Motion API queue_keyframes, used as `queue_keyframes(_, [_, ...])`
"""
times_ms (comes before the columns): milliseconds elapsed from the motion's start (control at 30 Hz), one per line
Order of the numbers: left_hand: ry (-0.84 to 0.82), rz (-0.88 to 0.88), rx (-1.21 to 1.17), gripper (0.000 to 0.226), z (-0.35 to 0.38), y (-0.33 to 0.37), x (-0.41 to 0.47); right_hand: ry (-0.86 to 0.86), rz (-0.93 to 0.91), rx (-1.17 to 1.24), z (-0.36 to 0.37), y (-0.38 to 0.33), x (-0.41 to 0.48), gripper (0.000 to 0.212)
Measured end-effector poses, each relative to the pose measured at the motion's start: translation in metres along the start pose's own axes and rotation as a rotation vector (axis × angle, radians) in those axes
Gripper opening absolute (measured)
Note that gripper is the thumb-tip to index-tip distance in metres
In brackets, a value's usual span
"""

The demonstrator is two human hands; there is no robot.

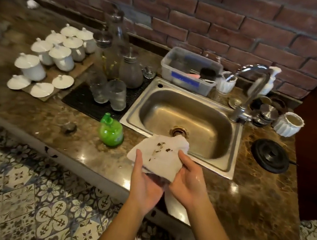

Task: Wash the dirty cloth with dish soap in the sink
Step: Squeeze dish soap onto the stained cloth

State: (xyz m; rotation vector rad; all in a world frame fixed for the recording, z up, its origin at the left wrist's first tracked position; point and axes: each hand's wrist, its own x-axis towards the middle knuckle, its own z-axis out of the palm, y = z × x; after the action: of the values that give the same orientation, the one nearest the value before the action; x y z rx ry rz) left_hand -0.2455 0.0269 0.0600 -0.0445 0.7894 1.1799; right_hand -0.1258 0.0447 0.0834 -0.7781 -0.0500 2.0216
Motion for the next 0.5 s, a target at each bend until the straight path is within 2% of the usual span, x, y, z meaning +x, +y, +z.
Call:
queue_keyframes(167, [-0.004,0.159,-0.050,0.061,-0.022,0.091,-0.006,0.018,0.041,-0.109,0.058,0.054,0.044,0.050])
queue_keyframes(233, [0.008,0.193,-0.075,0.059,-0.036,0.118,-0.007,0.052,0.041,-0.195,0.079,0.069,0.059,0.042])
queue_keyframes(267, [0.018,0.213,-0.086,0.059,-0.043,0.131,-0.008,0.073,0.038,-0.305,0.091,0.075,0.065,0.037])
queue_keyframes(333, [0.045,0.246,-0.108,0.058,-0.058,0.154,-0.010,0.166,-0.002,-0.697,0.112,0.082,0.076,0.028])
queue_keyframes(400, [0.085,0.287,-0.108,0.057,-0.073,0.173,-0.010,0.234,-0.073,-1.102,0.124,0.083,0.090,0.035])
queue_keyframes(500, [0.153,0.297,-0.084,0.054,-0.094,0.193,-0.007,0.324,-0.244,-1.380,0.133,0.076,0.114,0.044])
